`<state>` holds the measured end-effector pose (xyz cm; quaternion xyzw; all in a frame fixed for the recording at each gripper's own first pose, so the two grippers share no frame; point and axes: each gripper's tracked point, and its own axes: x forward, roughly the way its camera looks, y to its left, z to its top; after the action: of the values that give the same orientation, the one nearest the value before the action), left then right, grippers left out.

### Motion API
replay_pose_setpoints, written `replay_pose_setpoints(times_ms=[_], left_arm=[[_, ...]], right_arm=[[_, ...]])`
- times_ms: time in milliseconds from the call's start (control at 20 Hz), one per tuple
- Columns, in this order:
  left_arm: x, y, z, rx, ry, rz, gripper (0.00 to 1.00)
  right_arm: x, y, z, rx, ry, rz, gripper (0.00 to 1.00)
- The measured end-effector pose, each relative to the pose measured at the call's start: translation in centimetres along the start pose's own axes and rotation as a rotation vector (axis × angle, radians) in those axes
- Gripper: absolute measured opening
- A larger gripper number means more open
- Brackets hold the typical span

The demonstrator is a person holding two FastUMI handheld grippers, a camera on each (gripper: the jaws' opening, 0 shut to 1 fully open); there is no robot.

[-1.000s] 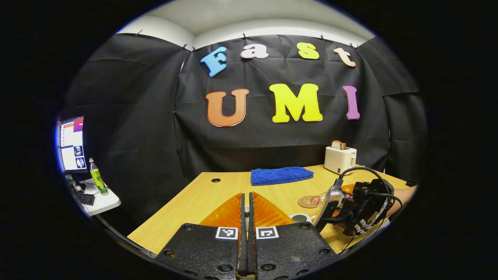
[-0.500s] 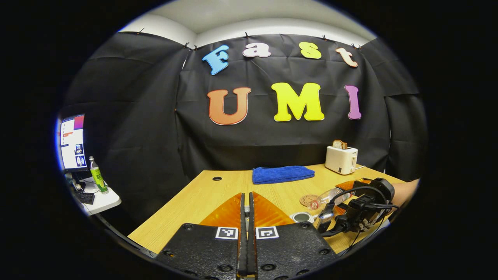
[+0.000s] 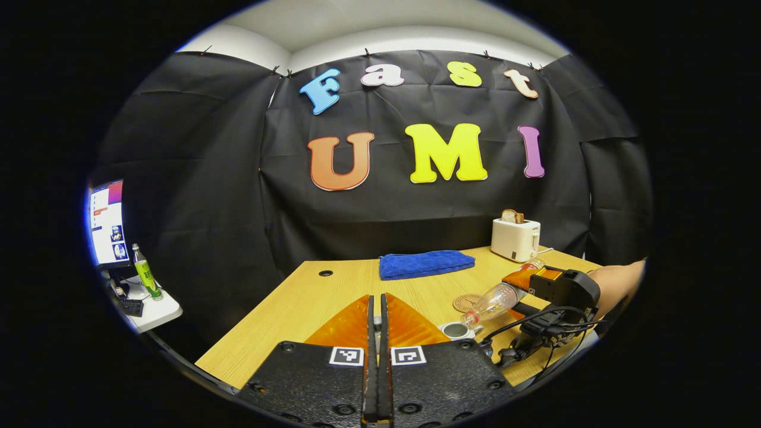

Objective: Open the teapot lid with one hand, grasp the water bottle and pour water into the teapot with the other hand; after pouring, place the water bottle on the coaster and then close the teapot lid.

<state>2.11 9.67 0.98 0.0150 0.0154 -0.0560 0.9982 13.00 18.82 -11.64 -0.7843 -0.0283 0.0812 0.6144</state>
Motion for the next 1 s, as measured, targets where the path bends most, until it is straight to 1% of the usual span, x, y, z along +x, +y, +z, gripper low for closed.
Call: replay_pose_setpoints(times_ms=[100,300,450,600,750,800,850,1000], left_arm=[[0.0,0.0,0.0,0.004,0.000,0.000,0.03],[0.2,-0.1,-0.3,0.013,0.005,-0.001,0.03],[0.2,-0.3,-0.2,0.021,0.004,-0.002,0.03],[0.3,0.5,-0.2,0.012,0.002,0.029,0.02],[0.5,0.5,-0.7,0.015,0.019,0.032,0.03],[0.5,0.8,-0.8,0.015,0.022,0.038,0.03],[0.5,0.8,-0.7,0.012,0.020,0.040,0.03],[0.4,0.7,-0.5,0.001,0.015,0.039,0.03]], right_arm=[[-0.2,-0.5,0.0,-0.032,-0.005,-0.013,0.72],[-0.2,-1.5,0.3,-0.081,-0.014,-0.047,0.74],[-0.3,-2.3,0.8,-0.116,-0.020,-0.071,0.72],[-0.2,-3.0,0.9,-0.143,-0.024,-0.092,0.72],[-0.3,-3.4,0.9,-0.178,-0.026,-0.107,0.74],[-0.3,-3.7,1.0,-0.192,-0.026,-0.112,0.72],[-0.3,-4.0,0.9,-0.205,-0.024,-0.118,0.73],[-0.5,-4.5,1.1,-0.238,-0.018,-0.131,0.72]])
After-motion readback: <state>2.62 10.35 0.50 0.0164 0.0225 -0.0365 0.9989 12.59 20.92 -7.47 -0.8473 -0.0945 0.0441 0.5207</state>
